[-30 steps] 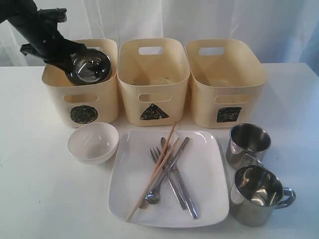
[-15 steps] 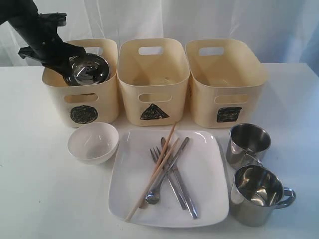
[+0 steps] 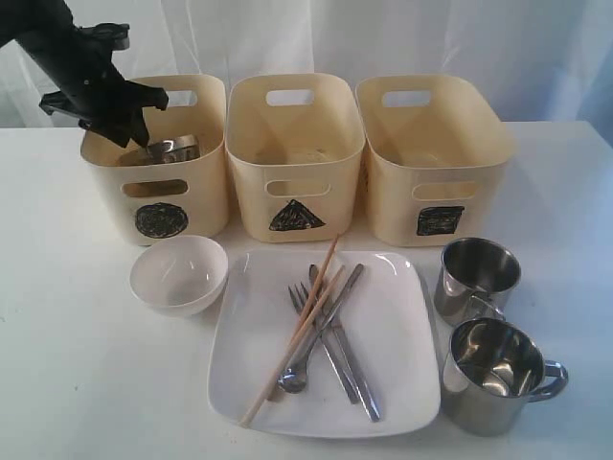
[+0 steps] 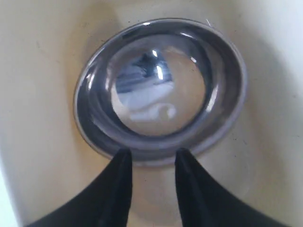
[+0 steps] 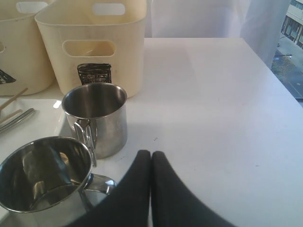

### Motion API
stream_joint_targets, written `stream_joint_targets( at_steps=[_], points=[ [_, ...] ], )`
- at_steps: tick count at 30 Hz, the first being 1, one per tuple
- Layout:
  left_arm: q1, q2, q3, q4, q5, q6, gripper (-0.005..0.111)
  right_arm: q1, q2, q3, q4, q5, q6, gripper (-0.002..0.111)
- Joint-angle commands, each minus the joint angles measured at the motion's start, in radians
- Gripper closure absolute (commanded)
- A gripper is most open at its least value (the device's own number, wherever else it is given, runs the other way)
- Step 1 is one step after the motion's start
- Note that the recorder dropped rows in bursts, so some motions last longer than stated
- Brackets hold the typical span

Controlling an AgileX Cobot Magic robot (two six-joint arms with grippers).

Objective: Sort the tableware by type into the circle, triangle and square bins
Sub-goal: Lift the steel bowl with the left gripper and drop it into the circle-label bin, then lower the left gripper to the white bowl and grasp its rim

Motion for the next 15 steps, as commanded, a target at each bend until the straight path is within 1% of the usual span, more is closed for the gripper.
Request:
stream_joint_targets(
  at_steps=[1, 5, 9, 11, 15],
  points=[
    [-0.001, -0.036, -0.006, -0.016, 0.059, 0.001, 0.069, 0.001, -0.006, 0.005, 0.000, -0.014, -0.004, 0.108],
    [-0.001, -0.103, -0.006, -0.016, 0.111, 0.044, 0.069, 0.001, -0.006, 0.005, 0.000, -0.014, -0.004, 0.108],
    [-0.001, -0.196, -0.006, -0.028, 0.215, 0.063, 0.069, 0.001, -0.006, 0.005, 0.000, -0.014, -0.004, 0.108],
    [-0.001, -0.240, -0.006, -0.044, 0.217, 0.072, 0.069, 0.001, -0.006, 0.005, 0.000, -0.014, -0.004, 0.108],
    [-0.001, -0.342, 0.043, -0.071, 0.217, 0.038, 0.069, 0.001, -0.006, 0.005, 0.000, -0.014, -0.004, 0.108]
  ],
)
